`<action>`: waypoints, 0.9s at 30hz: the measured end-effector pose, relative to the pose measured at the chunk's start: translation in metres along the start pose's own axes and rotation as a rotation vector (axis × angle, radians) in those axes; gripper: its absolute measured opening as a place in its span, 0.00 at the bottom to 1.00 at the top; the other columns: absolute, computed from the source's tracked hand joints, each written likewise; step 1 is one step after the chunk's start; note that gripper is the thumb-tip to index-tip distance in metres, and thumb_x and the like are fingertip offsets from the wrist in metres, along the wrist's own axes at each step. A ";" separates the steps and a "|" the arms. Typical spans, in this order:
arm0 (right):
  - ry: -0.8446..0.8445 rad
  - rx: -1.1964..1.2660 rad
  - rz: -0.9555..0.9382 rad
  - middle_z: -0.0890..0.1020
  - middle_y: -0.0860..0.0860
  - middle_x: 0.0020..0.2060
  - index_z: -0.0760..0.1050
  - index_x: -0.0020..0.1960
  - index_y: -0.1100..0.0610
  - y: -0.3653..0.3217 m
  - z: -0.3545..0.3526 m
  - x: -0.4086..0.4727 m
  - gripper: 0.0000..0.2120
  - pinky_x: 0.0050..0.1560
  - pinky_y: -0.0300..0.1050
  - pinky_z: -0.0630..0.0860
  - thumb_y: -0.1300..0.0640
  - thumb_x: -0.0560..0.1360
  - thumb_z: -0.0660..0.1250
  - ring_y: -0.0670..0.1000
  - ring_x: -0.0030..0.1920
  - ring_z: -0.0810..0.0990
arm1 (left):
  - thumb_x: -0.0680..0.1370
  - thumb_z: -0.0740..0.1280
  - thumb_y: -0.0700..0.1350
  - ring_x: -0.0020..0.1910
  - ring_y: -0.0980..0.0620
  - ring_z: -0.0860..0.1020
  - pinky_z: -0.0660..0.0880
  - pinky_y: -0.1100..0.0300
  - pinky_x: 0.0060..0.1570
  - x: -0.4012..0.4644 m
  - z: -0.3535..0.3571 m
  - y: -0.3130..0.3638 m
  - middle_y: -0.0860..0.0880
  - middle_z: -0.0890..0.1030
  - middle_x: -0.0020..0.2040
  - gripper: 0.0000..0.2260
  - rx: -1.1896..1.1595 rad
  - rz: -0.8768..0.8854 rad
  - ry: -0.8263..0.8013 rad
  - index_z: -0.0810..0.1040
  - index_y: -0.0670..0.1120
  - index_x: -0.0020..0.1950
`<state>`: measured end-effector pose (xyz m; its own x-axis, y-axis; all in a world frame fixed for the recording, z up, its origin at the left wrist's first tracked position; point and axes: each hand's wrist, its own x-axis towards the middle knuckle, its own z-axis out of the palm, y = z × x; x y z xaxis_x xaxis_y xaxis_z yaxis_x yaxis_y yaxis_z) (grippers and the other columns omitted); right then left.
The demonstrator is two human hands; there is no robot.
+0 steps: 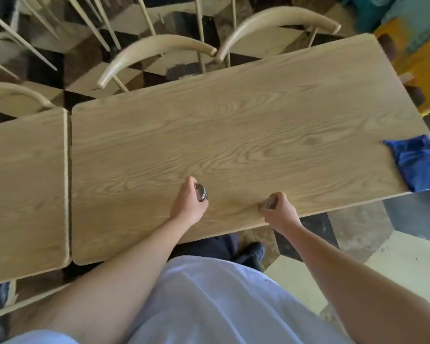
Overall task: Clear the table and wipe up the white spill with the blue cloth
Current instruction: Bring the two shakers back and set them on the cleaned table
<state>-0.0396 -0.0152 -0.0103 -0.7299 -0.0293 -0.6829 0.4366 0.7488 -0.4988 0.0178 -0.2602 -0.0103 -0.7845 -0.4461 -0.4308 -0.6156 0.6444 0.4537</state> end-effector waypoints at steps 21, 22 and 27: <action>-0.080 -0.471 -0.267 0.68 0.55 0.57 0.63 0.65 0.50 -0.105 -0.045 0.135 0.22 0.35 0.48 0.74 0.57 0.74 0.67 0.59 0.37 0.75 | 0.73 0.71 0.43 0.50 0.39 0.78 0.77 0.46 0.48 0.103 0.044 0.064 0.44 0.77 0.54 0.18 -0.006 -0.079 -0.008 0.68 0.49 0.60; -0.084 -0.484 -0.290 0.68 0.56 0.57 0.63 0.64 0.50 -0.116 -0.046 0.145 0.22 0.35 0.48 0.74 0.58 0.74 0.67 0.59 0.37 0.75 | 0.74 0.71 0.44 0.50 0.39 0.78 0.77 0.46 0.47 0.106 0.045 0.069 0.43 0.77 0.54 0.18 -0.005 -0.093 -0.001 0.68 0.49 0.60; -0.057 -0.504 -0.328 0.68 0.56 0.55 0.63 0.62 0.54 -0.160 -0.048 0.184 0.21 0.36 0.50 0.72 0.57 0.74 0.69 0.59 0.37 0.74 | 0.75 0.70 0.43 0.52 0.35 0.77 0.74 0.48 0.47 0.134 0.040 0.095 0.40 0.74 0.59 0.20 0.013 -0.121 0.017 0.70 0.47 0.65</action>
<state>-0.2692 -0.1082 -0.0305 -0.7486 -0.3373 -0.5708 -0.1201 0.9157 -0.3836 -0.1428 -0.2339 -0.0556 -0.7058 -0.5315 -0.4683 -0.7048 0.5934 0.3888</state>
